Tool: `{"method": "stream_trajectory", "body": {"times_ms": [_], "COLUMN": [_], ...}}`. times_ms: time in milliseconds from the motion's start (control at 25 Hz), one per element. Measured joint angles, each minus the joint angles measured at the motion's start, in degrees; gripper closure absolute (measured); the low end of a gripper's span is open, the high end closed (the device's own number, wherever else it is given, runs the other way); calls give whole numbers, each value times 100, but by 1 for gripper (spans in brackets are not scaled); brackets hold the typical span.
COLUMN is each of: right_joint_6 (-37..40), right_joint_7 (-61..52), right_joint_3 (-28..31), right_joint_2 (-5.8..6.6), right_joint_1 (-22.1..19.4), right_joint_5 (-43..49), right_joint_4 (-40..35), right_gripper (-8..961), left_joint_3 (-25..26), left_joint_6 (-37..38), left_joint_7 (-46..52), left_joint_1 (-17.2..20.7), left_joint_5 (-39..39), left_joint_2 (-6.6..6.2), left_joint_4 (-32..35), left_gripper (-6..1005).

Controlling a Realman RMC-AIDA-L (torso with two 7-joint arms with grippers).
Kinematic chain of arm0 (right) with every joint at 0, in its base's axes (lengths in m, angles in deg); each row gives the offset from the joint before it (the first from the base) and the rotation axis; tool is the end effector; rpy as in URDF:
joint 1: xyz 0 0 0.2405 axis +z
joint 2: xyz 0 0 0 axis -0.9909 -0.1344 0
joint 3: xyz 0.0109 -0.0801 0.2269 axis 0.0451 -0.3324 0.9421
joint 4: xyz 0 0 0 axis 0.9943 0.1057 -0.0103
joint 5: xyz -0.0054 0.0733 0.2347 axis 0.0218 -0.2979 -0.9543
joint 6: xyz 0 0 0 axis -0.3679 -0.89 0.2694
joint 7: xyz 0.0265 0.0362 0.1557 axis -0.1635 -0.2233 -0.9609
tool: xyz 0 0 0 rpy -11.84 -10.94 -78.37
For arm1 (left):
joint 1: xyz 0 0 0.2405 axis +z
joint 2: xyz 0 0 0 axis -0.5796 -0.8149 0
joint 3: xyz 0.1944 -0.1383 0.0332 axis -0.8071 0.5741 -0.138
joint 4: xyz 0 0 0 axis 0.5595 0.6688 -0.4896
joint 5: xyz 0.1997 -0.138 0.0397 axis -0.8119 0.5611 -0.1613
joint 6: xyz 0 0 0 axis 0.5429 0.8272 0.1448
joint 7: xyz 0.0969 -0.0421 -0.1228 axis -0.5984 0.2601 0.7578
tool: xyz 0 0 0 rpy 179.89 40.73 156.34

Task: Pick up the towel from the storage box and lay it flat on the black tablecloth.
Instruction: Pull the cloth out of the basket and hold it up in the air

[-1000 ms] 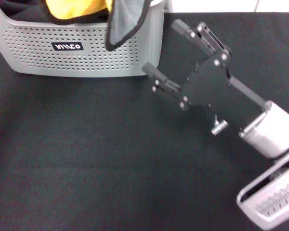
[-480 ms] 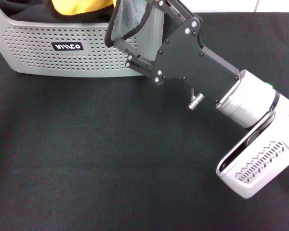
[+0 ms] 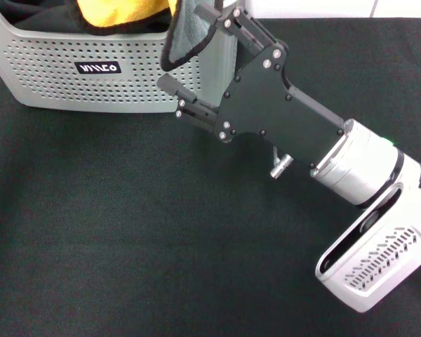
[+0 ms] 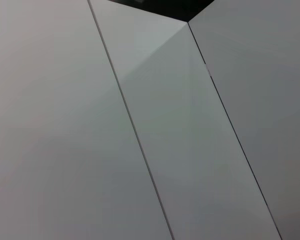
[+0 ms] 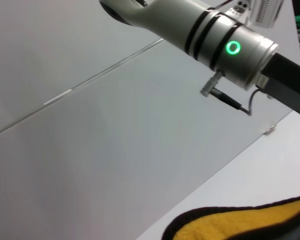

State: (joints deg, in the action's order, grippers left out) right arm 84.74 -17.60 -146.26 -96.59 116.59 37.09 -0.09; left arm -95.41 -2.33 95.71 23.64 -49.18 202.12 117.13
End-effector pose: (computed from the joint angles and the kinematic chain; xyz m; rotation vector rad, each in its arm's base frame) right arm 0.0948 0.3178 -0.1194 -1.8176 -0.8901 0.9095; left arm -0.0095 0.3371 0.1937 -2.0647 0.1109 -0.9596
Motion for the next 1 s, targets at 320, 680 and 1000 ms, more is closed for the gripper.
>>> {"method": "stream_trajectory", "body": {"times_ms": [320, 680, 1000], "right_joint_6": [-42, 138, 290], "right_joint_7": [0, 78, 152], "right_joint_3": [-5, -57, -72], "right_joint_2": [0, 0, 0], "right_joint_1": [63, -43, -353], "right_joint_5": [-101, -144, -126], "right_joint_4": [-21, -91, -156], "right_gripper": [141, 161, 315], "left_joint_3": [-37, -67, -36], "left_joint_6": [0, 0, 0], "left_joint_7": [-4, -3, -4], "left_joint_1": [31, 84, 134], "left_joint_5": [1, 0, 0], "left_joint_2": [10, 9, 9], "left_joint_4": [0, 0, -1], "left_gripper": [980, 980, 980]}}
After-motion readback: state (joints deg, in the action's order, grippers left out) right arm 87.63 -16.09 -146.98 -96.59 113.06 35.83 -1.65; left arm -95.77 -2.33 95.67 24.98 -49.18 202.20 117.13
